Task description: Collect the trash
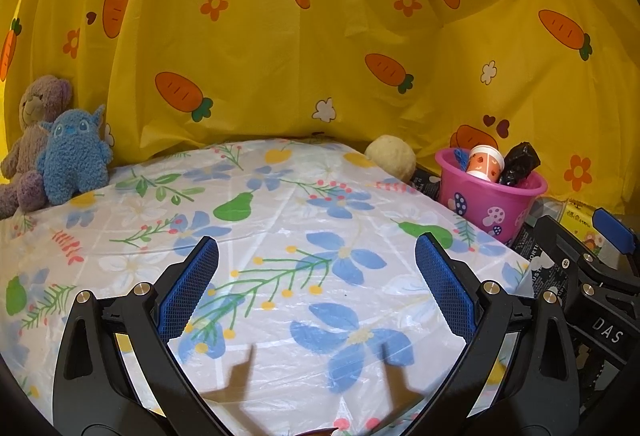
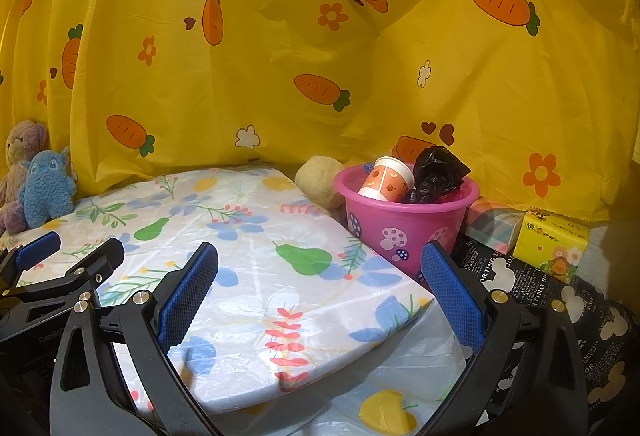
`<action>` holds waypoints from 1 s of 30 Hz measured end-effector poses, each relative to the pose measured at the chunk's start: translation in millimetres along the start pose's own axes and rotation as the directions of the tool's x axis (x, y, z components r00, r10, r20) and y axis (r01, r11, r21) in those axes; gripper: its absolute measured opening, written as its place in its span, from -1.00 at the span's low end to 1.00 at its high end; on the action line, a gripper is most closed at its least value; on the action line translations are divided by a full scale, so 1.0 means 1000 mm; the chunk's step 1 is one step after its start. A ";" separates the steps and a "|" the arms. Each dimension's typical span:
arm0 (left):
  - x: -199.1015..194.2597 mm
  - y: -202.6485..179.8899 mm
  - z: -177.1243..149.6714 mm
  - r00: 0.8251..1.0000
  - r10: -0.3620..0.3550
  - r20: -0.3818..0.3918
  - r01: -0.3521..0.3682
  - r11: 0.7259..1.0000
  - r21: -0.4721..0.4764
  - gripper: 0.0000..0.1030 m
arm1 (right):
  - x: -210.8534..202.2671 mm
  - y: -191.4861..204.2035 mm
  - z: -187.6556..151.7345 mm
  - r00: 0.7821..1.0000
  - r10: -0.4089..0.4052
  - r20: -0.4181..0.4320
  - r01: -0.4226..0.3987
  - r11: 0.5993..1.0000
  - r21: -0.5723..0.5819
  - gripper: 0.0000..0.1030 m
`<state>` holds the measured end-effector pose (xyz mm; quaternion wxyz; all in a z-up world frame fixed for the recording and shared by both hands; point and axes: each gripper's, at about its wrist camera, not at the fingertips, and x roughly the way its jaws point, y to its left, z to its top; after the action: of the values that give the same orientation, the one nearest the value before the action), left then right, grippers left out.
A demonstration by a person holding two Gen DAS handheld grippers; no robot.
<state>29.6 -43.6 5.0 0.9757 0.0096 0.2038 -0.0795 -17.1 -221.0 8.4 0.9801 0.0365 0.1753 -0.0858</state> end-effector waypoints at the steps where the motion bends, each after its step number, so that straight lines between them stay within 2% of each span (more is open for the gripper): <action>1: 0.000 0.000 0.000 1.000 0.001 0.000 -0.001 1.000 0.000 0.89 | 0.000 0.000 0.000 1.000 0.000 0.000 0.000 1.000 0.000 0.89; 30: 0.000 -0.003 0.001 1.000 0.003 0.000 -0.003 1.000 0.003 0.89 | 0.001 0.001 0.000 1.000 0.002 -0.001 -0.002 1.000 0.004 0.89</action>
<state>29.3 -47.0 5.8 0.9759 0.0116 0.2035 -0.0783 -16.2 -220.5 8.1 0.9800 0.0388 0.1758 -0.0852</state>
